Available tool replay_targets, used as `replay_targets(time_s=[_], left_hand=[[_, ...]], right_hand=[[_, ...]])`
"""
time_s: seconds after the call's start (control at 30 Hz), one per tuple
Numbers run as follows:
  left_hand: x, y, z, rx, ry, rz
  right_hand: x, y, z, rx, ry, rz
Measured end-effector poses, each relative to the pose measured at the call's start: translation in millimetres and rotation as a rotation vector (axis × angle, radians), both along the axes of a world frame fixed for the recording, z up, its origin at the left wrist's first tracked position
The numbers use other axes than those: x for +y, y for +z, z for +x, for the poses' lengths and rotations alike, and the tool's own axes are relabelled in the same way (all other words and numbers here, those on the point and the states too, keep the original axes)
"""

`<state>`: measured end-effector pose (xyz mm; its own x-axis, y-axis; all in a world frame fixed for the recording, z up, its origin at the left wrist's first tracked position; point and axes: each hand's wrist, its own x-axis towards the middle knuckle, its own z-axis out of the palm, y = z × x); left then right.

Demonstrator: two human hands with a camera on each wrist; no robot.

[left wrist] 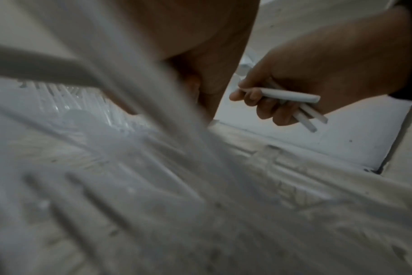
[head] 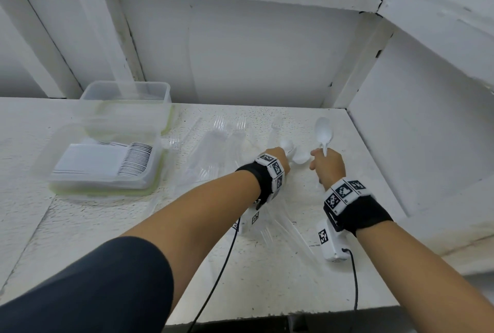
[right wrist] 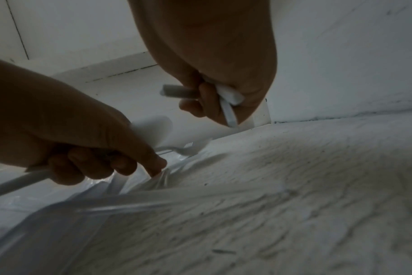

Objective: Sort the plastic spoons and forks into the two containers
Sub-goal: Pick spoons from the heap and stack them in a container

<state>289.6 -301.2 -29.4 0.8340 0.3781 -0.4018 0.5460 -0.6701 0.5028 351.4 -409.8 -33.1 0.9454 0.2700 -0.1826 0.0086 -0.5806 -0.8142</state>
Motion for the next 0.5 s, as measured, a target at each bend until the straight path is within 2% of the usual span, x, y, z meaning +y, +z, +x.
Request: replay_targets(time_s=[0.1, 0.27, 0.4, 0.5], left_hand=[[-4, -1, 3, 0.018, -0.036, -0.007], [1, 2, 7, 0.023, 0.064, -0.087], [13, 18, -1, -0.086, 0.246, -0.332], [25, 38, -21, -0.203, 0.296, -0.52]], right_hand=[[-5, -1, -5, -0.008, 0.029, -0.005], [-11, 2, -7, 0.024, 0.018, 0.026], [-9, 16, -13, 0.129, 0.002, 0.153], [-5, 30, -21, 0.199, 0.001, 0.27]])
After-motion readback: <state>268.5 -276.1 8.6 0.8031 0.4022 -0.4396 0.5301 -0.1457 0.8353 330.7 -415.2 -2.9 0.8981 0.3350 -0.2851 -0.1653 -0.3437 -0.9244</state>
